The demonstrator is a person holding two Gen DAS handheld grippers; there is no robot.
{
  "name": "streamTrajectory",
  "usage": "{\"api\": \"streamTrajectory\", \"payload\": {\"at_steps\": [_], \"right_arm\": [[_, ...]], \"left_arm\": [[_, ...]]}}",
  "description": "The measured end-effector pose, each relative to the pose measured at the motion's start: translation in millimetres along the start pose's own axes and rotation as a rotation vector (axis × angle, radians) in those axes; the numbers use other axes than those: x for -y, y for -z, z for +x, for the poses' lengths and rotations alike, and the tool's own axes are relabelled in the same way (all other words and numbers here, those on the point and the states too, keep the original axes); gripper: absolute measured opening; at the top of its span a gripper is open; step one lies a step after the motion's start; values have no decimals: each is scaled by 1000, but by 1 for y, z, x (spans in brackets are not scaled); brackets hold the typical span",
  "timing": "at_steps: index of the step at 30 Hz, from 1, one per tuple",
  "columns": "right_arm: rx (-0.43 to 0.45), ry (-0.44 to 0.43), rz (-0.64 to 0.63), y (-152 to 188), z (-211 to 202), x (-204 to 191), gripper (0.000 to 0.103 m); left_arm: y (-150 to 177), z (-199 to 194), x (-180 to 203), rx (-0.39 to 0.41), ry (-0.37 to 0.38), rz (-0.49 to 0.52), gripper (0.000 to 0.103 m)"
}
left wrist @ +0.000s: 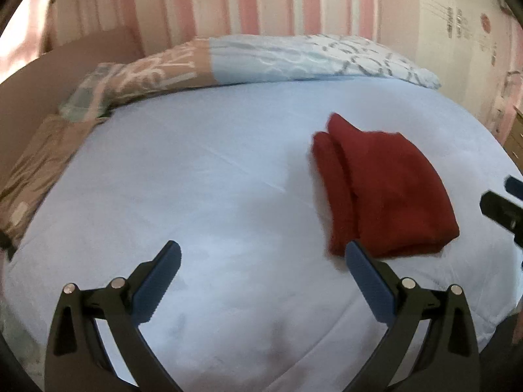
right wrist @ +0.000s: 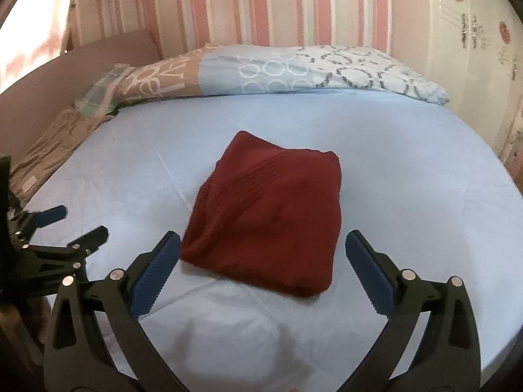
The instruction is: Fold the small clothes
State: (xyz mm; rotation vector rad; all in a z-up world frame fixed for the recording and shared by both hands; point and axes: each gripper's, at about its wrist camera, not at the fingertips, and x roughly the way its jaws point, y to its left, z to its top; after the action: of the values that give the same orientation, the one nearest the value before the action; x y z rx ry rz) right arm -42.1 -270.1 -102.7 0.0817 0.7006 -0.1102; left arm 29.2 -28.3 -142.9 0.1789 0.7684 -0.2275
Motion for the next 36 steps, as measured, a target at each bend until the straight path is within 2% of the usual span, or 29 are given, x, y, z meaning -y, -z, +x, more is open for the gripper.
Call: {"api": "streamTrajectory", "payload": {"at_steps": [3,5,11,19,23,31,36], "right_arm": [[49,38,-6,0,-23,-18,100],[51,49,-8,3,-32,-26,100],[69,41,18,16,-54,-36,100],[52,69,64,38,-65,-31,100],[69,107,51,42,-79,-32,100],[128,144,27,38,-106,-36,100],[168,138,15,37,-118,-42,100]], "left_arm": [[1,-24,-7,25,-19,-13,101],[4,-39,-12,28,-22,-33,101],[16,-74,-24,45,-14,-94,101],[40,-96,-22,58,-37,-95,101],[44,-107,-20,79,-18,-91,101],[32,-148,-16,220,-67,-83,101],[29,-156,-10,228,-65,-62,101]]}}
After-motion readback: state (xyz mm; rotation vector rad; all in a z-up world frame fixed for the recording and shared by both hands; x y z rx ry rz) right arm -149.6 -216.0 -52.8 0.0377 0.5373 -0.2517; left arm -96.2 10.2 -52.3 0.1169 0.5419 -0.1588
